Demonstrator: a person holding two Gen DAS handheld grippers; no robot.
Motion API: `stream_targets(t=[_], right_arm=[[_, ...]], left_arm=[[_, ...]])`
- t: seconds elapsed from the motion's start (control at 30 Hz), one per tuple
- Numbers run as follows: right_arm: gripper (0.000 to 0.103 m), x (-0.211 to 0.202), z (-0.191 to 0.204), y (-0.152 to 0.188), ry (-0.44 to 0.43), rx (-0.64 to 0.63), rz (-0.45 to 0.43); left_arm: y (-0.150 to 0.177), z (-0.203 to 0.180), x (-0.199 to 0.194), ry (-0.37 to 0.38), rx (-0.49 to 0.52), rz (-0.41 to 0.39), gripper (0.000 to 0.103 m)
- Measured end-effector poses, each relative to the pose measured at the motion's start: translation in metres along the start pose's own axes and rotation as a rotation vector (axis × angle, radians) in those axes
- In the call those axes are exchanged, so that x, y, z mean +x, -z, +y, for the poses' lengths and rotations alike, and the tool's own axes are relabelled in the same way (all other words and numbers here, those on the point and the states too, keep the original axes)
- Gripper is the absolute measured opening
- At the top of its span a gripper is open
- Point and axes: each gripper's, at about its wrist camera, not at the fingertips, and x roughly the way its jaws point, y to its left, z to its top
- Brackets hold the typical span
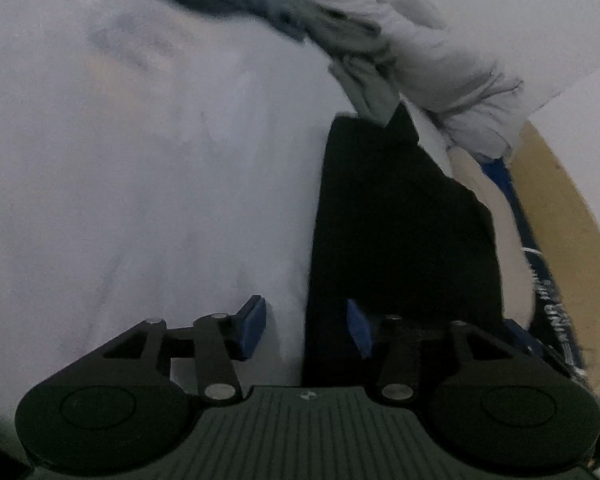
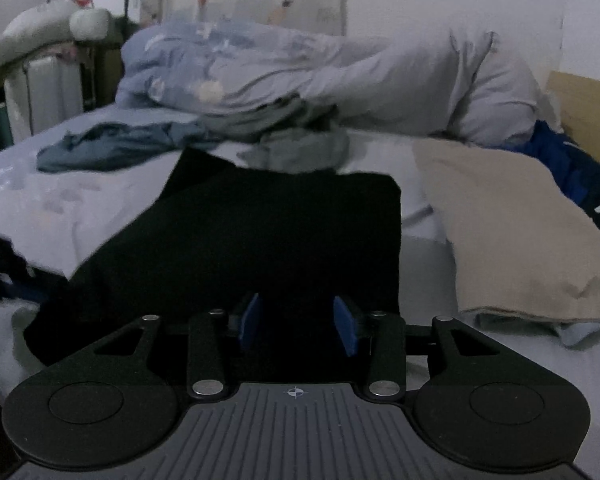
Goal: Fold clothes
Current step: 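Grasp the folded black hoodie edge with the left tool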
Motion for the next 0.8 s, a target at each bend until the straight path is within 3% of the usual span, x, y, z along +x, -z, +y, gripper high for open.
stream_targets(t=[0.17, 0.37, 0.57, 0.8], right_arm=[[0.047, -0.005, 0.001, -0.003, -0.065, 0.004, -0.032], [0.052, -0.010, 0.002, 0.001, -0.141, -0.018, -0.036], [0.054, -0.014, -0.002, 0.004, -0.156, -0.016, -0.024], [0.058, -0.011, -0.007, 0.008, -0.155, 0.002, 0.018]], left_arm=[[-0.012, 0.004, 0.027, 0.129, -0.055, 0.057, 0.054], [-0.037, -0.004, 0.064, 0.178, -0.026, 0.106, 0.055], [-0.081, -0.009, 0.097, 0.224, -0.039, 0.161, 0.058], [-0.089, -0.001, 0.093, 0.239, -0.077, 0.235, 0.060]])
